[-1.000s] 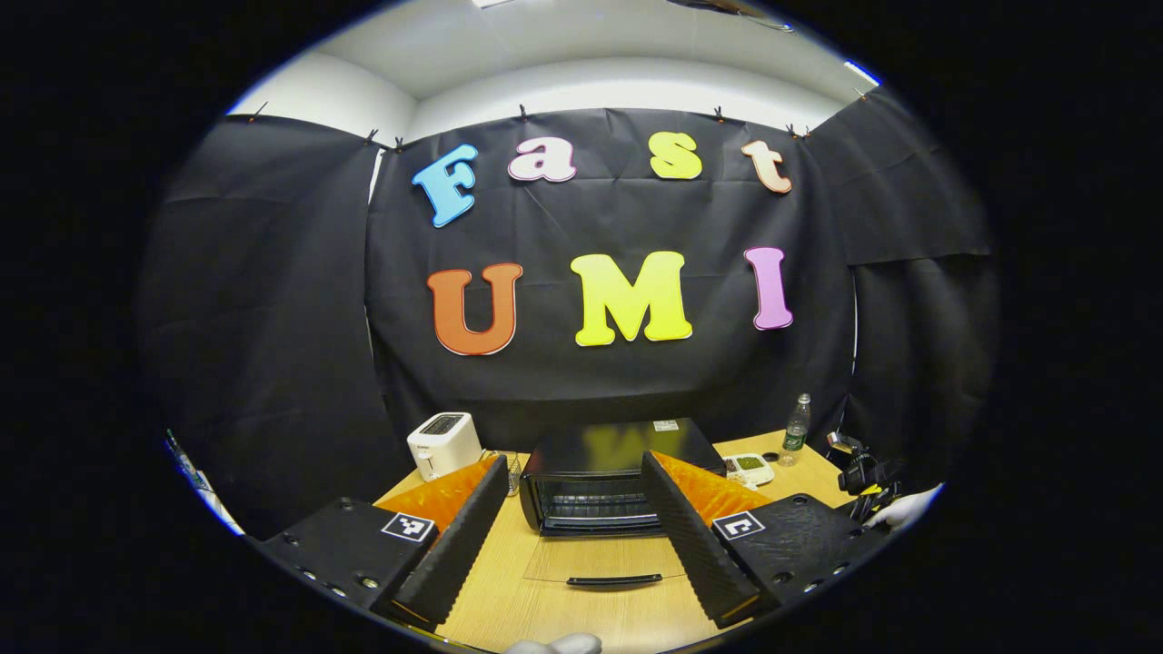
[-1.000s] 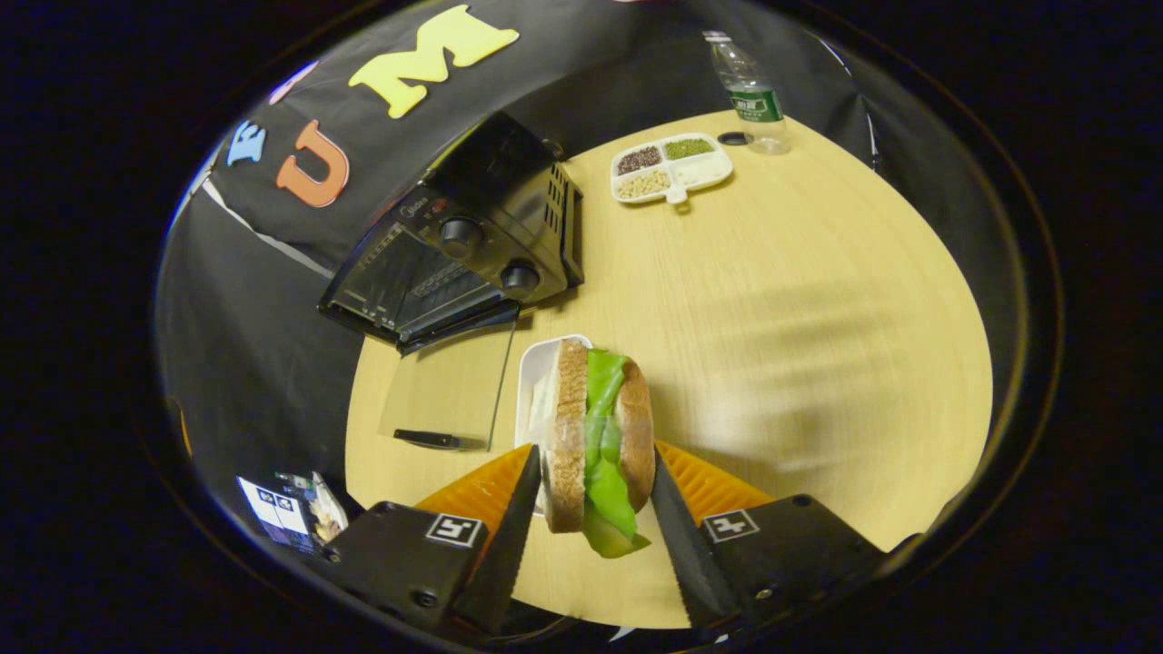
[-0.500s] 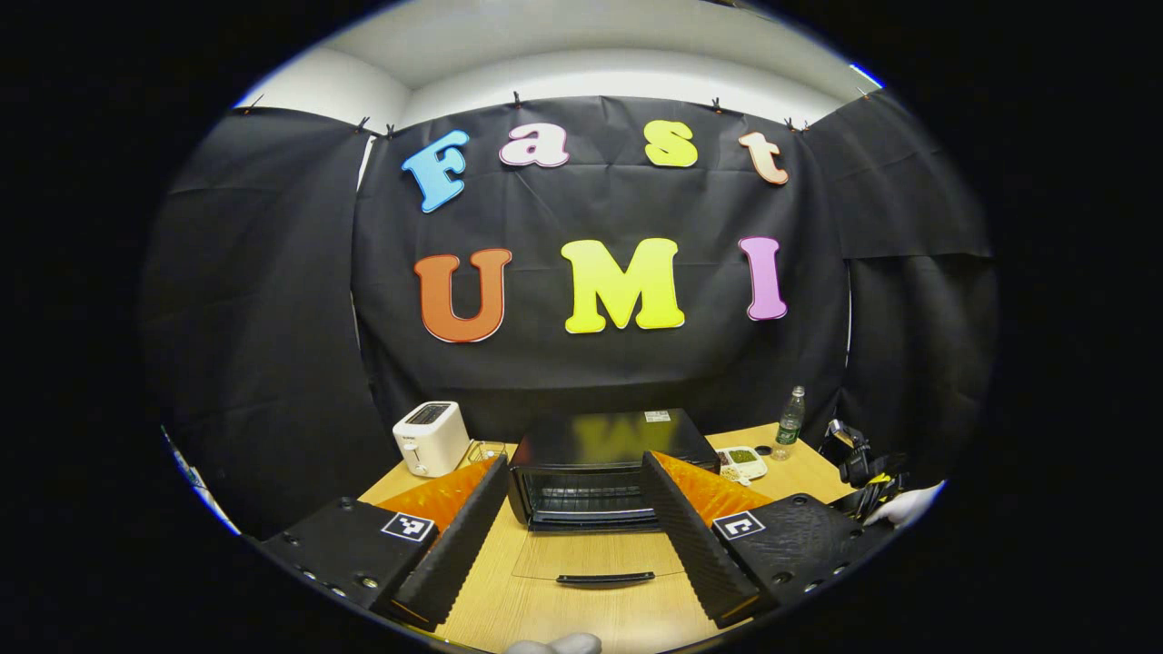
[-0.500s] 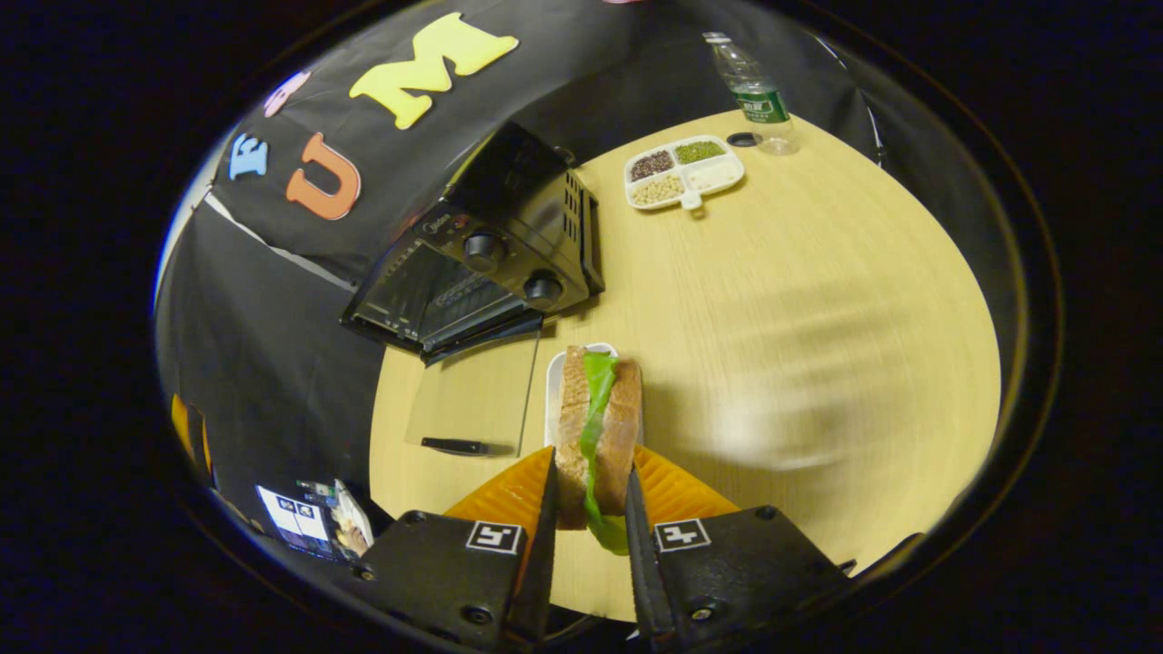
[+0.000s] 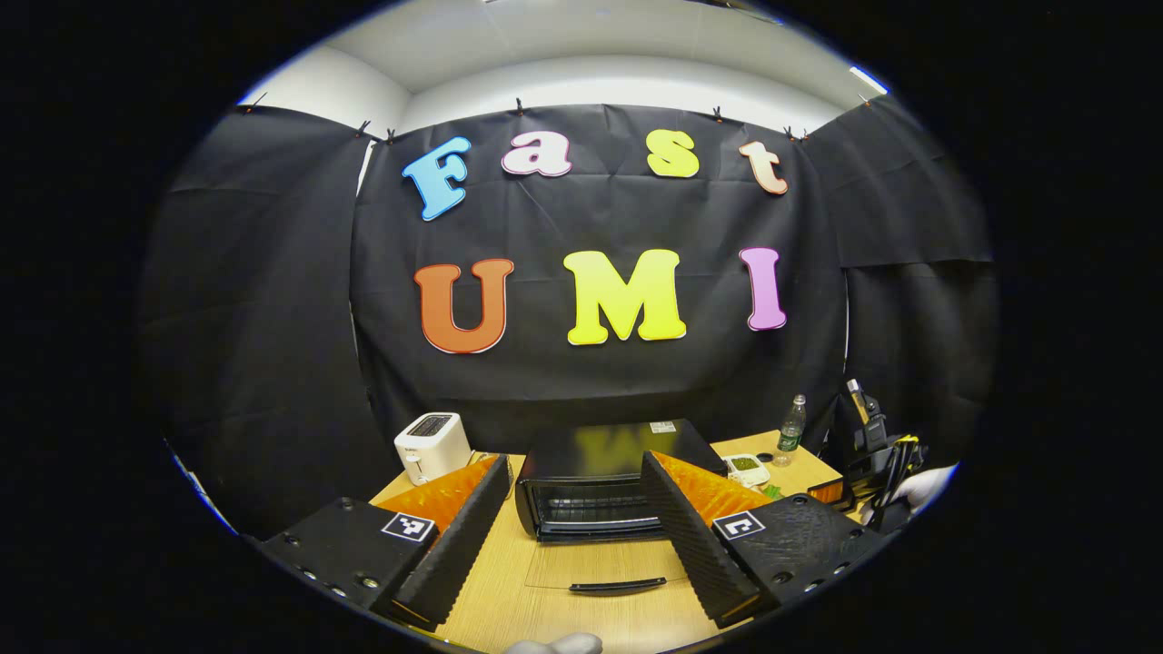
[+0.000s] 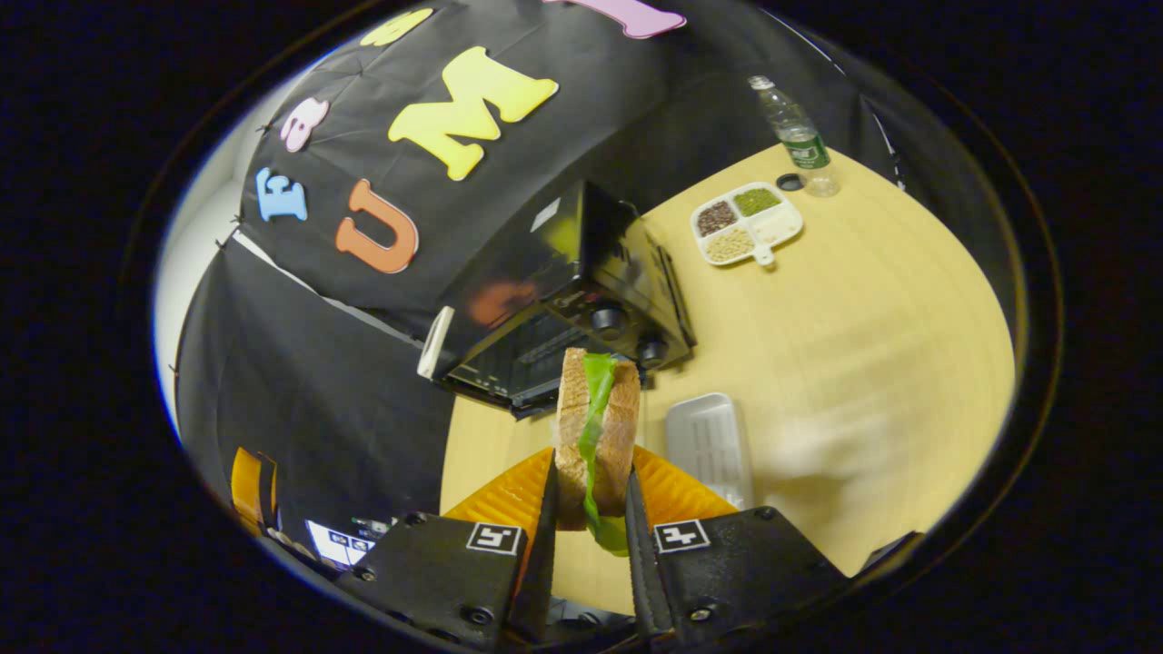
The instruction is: Open the electric oven with the left hand, put the food in, and close the electric oven.
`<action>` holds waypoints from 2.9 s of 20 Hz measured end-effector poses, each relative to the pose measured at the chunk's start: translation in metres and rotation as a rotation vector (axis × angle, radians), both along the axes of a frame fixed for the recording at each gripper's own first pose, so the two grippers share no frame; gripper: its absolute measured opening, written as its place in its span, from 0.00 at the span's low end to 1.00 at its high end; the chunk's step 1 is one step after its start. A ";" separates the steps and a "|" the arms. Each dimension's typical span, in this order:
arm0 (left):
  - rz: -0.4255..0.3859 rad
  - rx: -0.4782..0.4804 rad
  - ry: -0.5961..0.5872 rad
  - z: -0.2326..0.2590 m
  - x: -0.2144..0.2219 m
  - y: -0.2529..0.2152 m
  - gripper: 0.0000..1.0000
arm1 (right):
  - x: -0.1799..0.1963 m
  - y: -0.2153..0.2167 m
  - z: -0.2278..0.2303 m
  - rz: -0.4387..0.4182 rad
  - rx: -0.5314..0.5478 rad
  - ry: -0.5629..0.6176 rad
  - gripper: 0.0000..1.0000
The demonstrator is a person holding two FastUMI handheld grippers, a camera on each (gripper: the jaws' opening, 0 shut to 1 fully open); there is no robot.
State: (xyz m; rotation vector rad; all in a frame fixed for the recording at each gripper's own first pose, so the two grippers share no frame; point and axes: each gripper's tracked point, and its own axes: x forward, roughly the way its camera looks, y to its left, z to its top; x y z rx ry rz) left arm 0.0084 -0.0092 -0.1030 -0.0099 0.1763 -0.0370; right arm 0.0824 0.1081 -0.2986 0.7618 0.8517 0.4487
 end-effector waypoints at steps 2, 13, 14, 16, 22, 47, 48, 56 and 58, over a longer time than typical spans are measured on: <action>-0.012 0.011 0.009 -0.004 0.000 0.007 0.95 | 0.003 0.029 -0.004 -0.007 0.060 0.012 0.39; -0.082 0.078 0.040 -0.012 0.003 0.039 0.95 | 0.065 0.160 -0.047 -0.292 0.432 0.072 0.34; -0.088 0.086 0.045 -0.014 0.004 0.041 0.95 | 0.074 0.163 -0.053 -0.317 0.439 0.075 0.39; -0.096 0.095 0.050 -0.017 0.004 0.044 0.95 | 0.092 0.166 -0.058 -0.383 0.468 0.061 0.39; -0.109 0.103 0.083 -0.033 0.004 0.050 0.95 | 0.135 0.171 -0.069 -0.513 0.488 0.007 0.34; -0.081 0.077 0.111 -0.052 -0.005 0.055 0.95 | 0.155 0.117 -0.075 -0.394 -0.388 -0.290 1.00; -0.078 0.086 0.105 -0.053 -0.003 0.056 0.96 | 0.151 0.113 -0.068 -0.382 -0.416 -0.311 1.00; -0.047 0.089 0.078 -0.070 -0.001 0.056 0.96 | 0.072 0.039 0.057 -0.326 -0.571 -0.541 1.00; -0.039 0.100 0.092 -0.082 0.000 0.055 0.95 | 0.055 0.005 0.102 -0.353 -0.601 -0.605 0.94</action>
